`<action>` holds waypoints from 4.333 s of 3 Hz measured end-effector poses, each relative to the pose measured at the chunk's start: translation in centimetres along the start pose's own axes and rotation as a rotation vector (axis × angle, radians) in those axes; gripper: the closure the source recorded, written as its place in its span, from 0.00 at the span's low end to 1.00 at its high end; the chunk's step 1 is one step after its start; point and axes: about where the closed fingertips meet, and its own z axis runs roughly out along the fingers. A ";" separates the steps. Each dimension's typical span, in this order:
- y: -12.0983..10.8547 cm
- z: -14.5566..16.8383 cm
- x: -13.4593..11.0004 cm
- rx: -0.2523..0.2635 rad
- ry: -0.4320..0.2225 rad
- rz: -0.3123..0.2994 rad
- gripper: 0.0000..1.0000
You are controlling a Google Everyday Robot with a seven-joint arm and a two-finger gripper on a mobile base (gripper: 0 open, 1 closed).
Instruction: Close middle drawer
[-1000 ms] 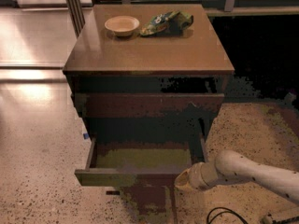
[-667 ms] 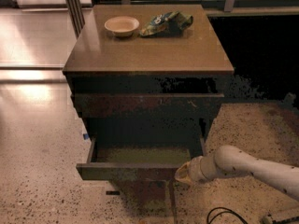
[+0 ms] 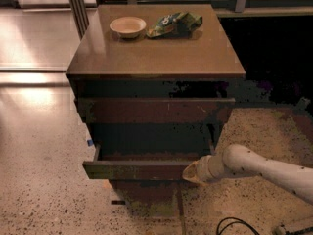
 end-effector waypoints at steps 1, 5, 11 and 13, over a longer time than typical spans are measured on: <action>-1.4 0.7 0.1 0.026 -0.012 -0.020 1.00; -13.7 -5.1 -0.7 0.271 0.100 -0.191 1.00; -0.2 2.9 -1.5 -0.036 -0.027 -0.020 1.00; -4.7 3.4 -0.8 0.052 -0.022 -0.106 1.00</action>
Offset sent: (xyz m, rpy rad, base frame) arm 0.0936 -0.0236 0.0238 -0.1080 -0.2472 -0.0032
